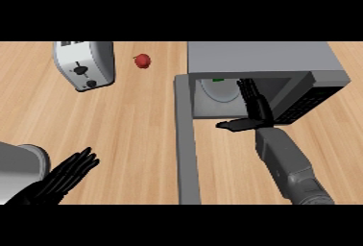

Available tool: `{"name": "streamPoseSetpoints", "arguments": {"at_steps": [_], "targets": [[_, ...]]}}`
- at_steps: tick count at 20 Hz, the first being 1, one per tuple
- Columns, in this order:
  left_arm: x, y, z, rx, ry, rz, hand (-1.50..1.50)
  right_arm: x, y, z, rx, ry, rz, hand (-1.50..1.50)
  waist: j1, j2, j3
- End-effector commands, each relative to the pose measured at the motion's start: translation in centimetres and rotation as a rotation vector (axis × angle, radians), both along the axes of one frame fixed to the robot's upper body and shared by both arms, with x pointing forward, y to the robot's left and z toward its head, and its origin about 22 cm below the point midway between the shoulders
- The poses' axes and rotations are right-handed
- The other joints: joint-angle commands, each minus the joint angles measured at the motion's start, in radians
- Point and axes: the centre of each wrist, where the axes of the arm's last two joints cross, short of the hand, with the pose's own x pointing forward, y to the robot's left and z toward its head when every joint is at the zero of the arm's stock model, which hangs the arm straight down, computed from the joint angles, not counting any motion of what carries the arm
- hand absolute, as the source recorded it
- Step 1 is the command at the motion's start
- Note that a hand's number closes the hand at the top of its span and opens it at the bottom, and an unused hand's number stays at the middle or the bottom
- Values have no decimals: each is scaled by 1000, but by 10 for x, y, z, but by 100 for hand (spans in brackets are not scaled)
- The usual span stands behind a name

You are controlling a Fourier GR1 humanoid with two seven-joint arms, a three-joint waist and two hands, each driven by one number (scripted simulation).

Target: Pick up the milk, place it into the microwave and close the microwave

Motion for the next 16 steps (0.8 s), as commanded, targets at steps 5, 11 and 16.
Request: {"name": "streamPoseSetpoints", "arguments": {"at_steps": [5,11,16], "targets": [[26,-20,-9,45,-15,-39,150,-78,-32,-65,-48,89,-41,-150,-36,-8,-2],[45,-43,-21,135,7,-45,150,-121,-60,-80,-77,71,-97,-150,-41,-6,-3],[70,-65,-24,201,-38,-116,150,-165,-89,-87,-45,41,-143,-150,-62,-4,-5]]}}
